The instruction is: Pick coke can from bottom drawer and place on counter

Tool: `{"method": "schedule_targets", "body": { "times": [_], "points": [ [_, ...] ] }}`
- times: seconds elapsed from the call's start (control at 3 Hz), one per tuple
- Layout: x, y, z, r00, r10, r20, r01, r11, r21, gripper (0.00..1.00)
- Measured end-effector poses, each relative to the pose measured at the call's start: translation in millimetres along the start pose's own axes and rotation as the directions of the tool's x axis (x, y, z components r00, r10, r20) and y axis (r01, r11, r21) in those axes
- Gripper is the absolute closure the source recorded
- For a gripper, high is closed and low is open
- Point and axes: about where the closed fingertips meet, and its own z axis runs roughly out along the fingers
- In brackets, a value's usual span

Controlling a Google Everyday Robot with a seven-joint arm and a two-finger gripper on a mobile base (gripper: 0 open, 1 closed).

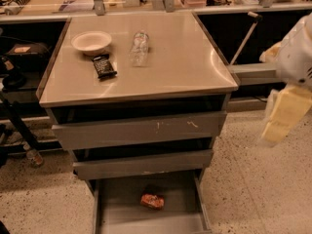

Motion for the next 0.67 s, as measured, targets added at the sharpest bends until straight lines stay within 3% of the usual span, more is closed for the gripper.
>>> {"method": "schedule_targets", "body": {
  "times": [0.33, 0.67],
  "points": [
    [-13.9, 31.9, 53.1, 0.997, 0.065, 0.039, -0.064, 0.9975, -0.029, 0.00],
    [-25.5, 69.8, 134.6, 0.994, 0.100, 0.040, -0.095, 0.9876, -0.125, 0.00]
  ]
}}
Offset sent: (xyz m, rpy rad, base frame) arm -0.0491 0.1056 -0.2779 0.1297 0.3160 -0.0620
